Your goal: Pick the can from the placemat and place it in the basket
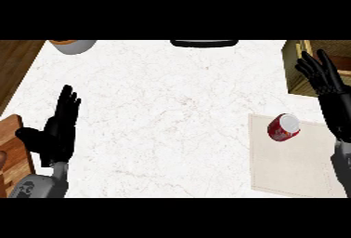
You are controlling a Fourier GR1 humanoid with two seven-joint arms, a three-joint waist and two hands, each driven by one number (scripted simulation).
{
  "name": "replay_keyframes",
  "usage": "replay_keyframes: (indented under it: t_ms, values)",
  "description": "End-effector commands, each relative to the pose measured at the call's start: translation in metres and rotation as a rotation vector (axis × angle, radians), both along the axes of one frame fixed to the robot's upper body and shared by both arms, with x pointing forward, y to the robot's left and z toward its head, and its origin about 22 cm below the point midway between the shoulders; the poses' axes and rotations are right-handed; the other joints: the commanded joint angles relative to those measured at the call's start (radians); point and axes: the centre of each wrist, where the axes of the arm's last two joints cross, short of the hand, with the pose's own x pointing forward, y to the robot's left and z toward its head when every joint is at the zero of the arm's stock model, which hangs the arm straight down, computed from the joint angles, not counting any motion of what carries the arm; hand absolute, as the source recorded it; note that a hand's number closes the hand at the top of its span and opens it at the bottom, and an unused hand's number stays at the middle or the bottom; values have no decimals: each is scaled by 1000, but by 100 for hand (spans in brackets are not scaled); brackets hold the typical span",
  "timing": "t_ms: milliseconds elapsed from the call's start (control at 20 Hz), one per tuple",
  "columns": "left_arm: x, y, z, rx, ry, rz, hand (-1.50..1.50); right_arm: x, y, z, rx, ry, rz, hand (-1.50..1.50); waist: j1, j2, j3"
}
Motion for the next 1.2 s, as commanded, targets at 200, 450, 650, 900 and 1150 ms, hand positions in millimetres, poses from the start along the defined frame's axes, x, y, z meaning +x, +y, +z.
replay_keyframes:
  t_ms: [200, 450, 650, 900, 1150]
  values:
    - [-38, 4, -58, -2, 408, -109, 0, 40, 46, 20, 178, 64, 413, 150, 22, -3, -44]
    - [-59, 12, -74, -10, 568, -141, 0, 9, 118, -12, 30, 92, 776, 150, -9, -21, -44]
    - [-72, 29, -83, -10, 586, -116, 0, -6, 137, -17, -164, 45, 584, -150, -25, -24, -45]
    - [-64, 35, -66, -14, 572, -112, 0, 12, 87, 61, -624, -54, 279, -150, -43, -38, -48]
    - [-72, 42, -67, -3, 574, -105, 0, 4, 65, 137, -921, -68, 153, -150, -48, -38, -48]
